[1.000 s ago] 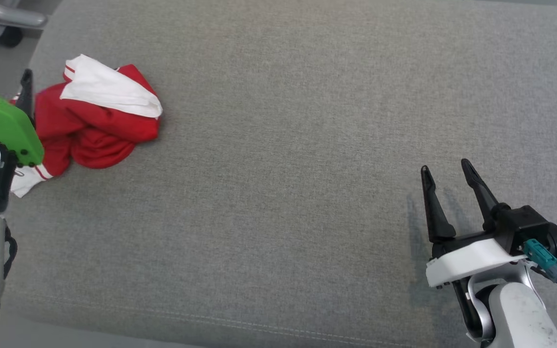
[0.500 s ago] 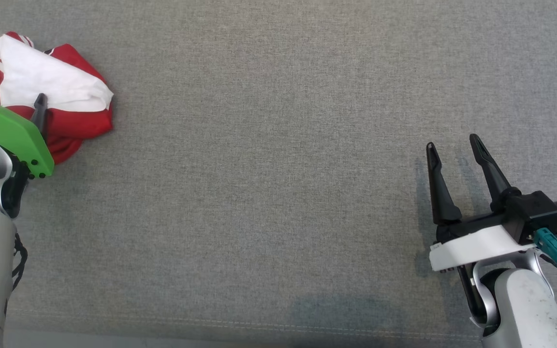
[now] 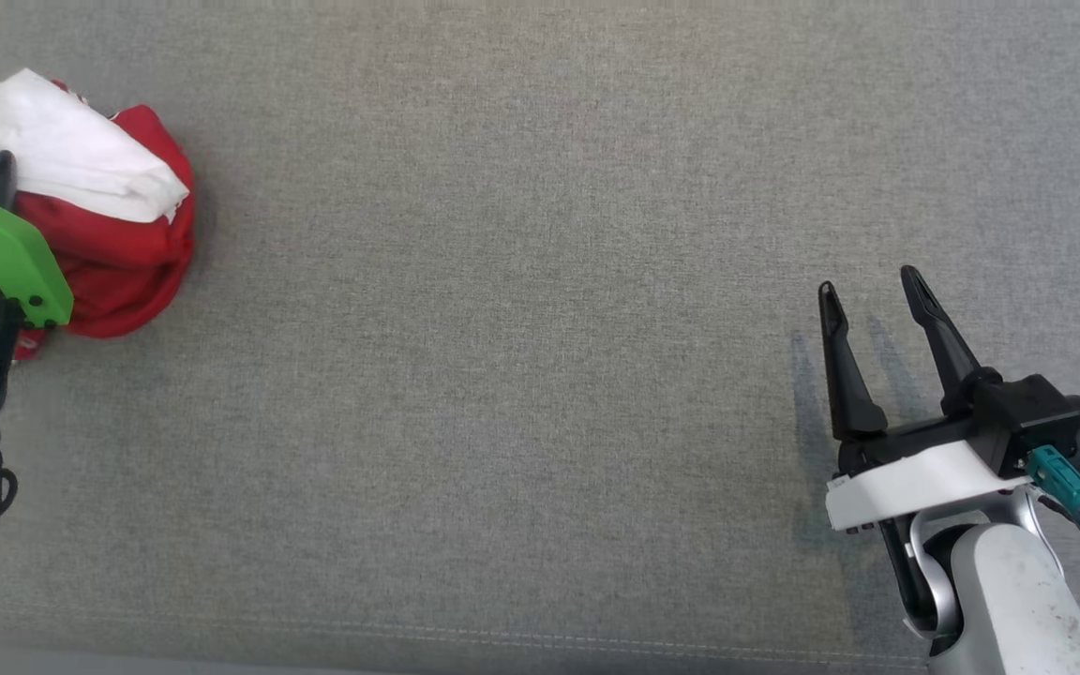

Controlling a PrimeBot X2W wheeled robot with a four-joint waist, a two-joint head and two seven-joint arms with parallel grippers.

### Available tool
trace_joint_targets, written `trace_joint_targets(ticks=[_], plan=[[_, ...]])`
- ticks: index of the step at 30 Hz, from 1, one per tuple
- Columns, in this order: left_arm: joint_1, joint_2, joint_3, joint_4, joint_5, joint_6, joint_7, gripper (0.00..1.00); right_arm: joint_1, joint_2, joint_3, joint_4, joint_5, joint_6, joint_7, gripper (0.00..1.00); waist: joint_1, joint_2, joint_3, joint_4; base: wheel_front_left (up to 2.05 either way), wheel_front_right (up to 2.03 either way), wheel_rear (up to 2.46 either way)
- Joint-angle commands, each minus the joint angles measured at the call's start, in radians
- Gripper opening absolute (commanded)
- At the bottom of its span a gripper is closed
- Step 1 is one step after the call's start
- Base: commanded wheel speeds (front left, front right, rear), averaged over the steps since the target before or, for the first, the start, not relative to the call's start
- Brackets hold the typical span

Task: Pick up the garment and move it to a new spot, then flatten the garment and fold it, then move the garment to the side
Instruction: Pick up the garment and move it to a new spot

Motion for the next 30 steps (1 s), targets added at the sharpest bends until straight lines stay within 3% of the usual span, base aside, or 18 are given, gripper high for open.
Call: trace_joint_targets(ticks=[1,9,20,30], plan=[[-0.02,0.012,-0.005,-0.002,0.014,-0.002,-0.011,0.0,0.002,-0.003,0.0,0.005,0.01,-0.001,-0.007,1.0,-0.0001,0.0117,-0.028,-0.002,0.0,0.0,0.0],[-0.069,0.039,-0.063,-0.037,0.034,-0.002,-0.056,0.0,0.02,-0.003,0.004,0.054,0.043,-0.001,-0.037,1.0,-0.0001,0.0117,-0.135,-0.013,0.0,0.0,0.0],[-0.118,0.053,-0.187,-0.161,0.019,-0.002,-0.035,0.0,0.043,-0.003,0.012,0.115,0.098,-0.001,-0.07,1.0,-0.0001,0.0117,-0.259,-0.063,0.0,0.0,0.0],[-0.145,0.006,-0.292,-0.336,-0.02,-0.002,-0.022,0.0,0.059,-0.003,0.01,0.138,0.126,-0.001,-0.085,1.0,-0.0001,0.0117,-0.317,-0.158,0.0,0.0,0.0]])
